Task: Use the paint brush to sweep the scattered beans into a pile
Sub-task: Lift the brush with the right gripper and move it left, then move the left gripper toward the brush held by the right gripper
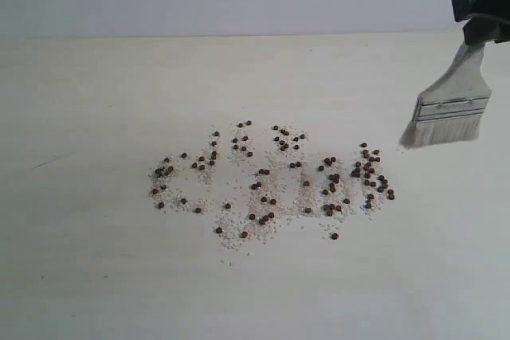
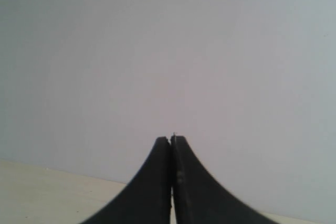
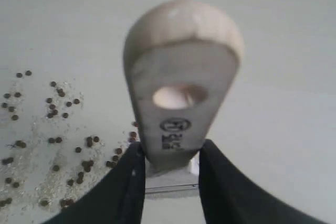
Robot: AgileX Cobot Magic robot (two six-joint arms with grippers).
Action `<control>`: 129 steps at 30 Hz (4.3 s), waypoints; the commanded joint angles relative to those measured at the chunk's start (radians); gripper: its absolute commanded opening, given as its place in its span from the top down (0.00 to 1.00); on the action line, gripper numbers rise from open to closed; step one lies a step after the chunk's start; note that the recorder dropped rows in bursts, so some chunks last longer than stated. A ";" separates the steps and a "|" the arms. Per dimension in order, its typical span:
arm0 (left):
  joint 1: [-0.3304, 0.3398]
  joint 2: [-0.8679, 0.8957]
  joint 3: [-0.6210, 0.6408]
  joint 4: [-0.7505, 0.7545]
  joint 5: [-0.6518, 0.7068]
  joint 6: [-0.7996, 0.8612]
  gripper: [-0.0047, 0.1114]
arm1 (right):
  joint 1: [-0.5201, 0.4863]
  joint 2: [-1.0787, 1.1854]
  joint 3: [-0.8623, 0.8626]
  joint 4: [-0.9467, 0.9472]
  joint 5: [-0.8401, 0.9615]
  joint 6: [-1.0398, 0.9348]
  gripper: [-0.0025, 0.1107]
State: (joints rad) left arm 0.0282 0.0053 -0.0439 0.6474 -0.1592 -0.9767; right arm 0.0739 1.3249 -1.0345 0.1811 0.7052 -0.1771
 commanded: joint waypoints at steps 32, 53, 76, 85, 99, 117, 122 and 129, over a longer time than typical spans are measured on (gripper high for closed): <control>0.001 -0.005 0.005 0.004 0.001 0.004 0.96 | 0.002 -0.182 0.055 0.685 0.047 -0.552 0.98; 0.001 0.027 0.005 0.004 -0.173 0.022 0.96 | 0.284 -0.018 0.101 0.680 -0.250 -0.421 0.98; -0.067 1.307 -0.548 0.855 -0.816 0.008 0.90 | 0.350 0.145 0.012 0.673 -0.282 -0.308 0.98; -0.251 1.436 -0.598 0.720 -0.667 0.252 0.58 | 0.350 0.226 -0.068 0.611 -0.258 -0.254 0.98; -0.412 1.569 -0.632 0.422 -0.575 0.499 0.42 | 0.350 0.247 -0.101 0.607 -0.264 -0.239 0.98; -0.495 1.757 -0.782 0.356 -0.518 0.498 0.42 | 0.350 0.247 -0.101 0.598 -0.248 -0.272 0.98; -0.511 1.817 -0.828 0.306 -0.544 0.498 0.42 | 0.350 0.247 -0.101 0.596 -0.248 -0.272 0.98; -0.517 1.873 -0.867 0.300 -0.584 0.498 0.55 | 0.350 0.247 -0.101 0.587 -0.248 -0.272 0.98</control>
State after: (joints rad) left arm -0.4833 1.8649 -0.8986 0.9608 -0.7221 -0.4780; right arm 0.4211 1.5716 -1.1293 0.7701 0.4629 -0.4370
